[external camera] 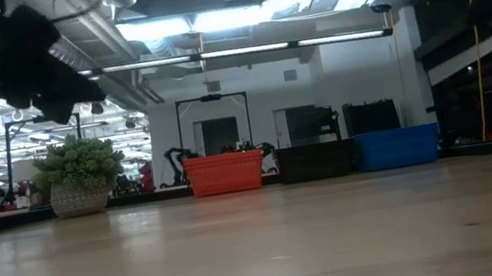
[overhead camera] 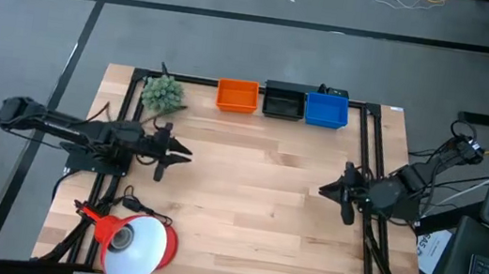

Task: Stack baskets by color
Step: Return to Home Position

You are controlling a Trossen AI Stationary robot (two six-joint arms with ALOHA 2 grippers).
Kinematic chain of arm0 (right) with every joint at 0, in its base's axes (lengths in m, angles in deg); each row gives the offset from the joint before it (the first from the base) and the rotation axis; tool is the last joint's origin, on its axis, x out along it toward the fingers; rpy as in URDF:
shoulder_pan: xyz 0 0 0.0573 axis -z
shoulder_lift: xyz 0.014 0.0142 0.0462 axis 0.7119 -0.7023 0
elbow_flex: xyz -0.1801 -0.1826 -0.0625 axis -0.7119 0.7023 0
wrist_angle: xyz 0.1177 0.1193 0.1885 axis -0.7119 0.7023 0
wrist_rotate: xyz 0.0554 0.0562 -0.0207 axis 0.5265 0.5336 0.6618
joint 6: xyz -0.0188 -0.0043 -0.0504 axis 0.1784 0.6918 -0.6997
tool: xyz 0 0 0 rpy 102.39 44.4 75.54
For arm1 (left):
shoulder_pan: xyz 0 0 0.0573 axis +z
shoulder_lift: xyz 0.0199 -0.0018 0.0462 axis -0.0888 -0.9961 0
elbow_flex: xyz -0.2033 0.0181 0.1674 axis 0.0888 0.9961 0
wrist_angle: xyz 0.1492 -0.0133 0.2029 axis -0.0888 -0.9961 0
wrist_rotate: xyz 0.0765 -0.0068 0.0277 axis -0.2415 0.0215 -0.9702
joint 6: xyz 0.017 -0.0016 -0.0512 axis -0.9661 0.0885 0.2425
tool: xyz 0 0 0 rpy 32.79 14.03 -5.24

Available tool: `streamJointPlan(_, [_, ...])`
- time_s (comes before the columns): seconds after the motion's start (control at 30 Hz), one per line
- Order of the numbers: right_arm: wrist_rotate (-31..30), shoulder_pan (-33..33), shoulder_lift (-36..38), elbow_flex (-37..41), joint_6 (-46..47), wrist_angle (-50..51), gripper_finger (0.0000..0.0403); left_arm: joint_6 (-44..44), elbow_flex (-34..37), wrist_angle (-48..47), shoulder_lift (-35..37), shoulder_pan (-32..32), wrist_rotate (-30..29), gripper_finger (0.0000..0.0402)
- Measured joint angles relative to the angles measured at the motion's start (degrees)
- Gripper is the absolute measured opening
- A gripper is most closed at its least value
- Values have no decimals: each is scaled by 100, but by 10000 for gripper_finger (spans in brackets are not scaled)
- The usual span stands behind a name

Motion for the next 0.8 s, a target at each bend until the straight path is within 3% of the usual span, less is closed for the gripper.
streamJointPlan(0.43, [-149, 0, 824, -9, -1145, -15, 59, -2, 880, 11, 1632, -27, -285, 99])
streamJointPlan(0.67, [-121, 0, 1515, 188, -1966, -84, 59, 38, 880, -22, 1863, -27, -290, 99])
streamJointPlan(0.8, [111, 0, 1893, 529, -2294, -797, 59, 131, 880, -23, 1856, -27, -284, 98])
